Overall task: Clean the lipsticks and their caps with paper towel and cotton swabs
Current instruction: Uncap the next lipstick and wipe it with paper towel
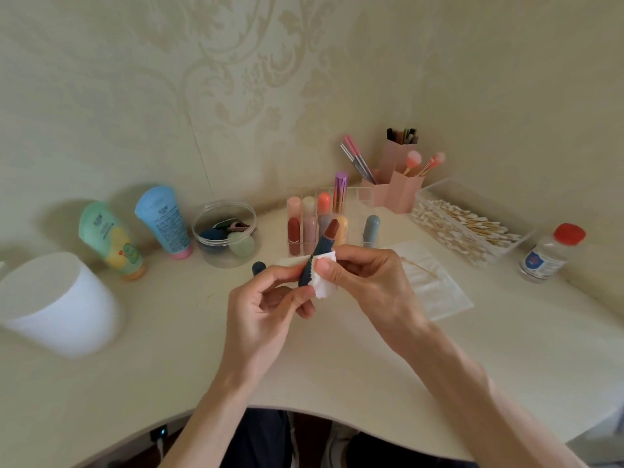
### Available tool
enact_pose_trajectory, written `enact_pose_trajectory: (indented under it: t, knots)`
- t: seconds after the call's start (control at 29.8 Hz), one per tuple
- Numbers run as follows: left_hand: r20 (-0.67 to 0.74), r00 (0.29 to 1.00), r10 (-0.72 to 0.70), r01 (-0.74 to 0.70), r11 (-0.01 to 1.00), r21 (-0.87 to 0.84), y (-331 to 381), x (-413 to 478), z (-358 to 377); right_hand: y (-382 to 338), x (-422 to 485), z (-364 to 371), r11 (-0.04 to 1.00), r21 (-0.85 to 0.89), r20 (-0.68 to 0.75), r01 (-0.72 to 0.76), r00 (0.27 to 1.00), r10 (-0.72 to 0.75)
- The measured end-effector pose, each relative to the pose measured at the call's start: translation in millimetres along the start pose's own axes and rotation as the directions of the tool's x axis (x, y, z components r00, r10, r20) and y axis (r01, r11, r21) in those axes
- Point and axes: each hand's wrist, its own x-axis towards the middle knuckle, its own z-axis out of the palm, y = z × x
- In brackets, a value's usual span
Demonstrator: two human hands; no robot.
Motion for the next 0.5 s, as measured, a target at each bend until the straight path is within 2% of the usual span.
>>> enact_pose_trajectory:
  t: [0.17, 0.5]
  knots:
    - [0.076, 0.997, -0.031, 0.031, 0.999, 0.010, -0.8, -0.5, -3.9, 1.1, 2.0, -5.5, 1.000, 0.002, 0.032, 0.011, 0.999, -0.011]
    - [0.136, 0.988, -0.071, 0.076, 0.997, -0.030, -0.4, -0.9, -2.2, 6.6, 4.3, -7.1, 0.999, 0.044, 0.059, -0.010, 0.998, 0.008]
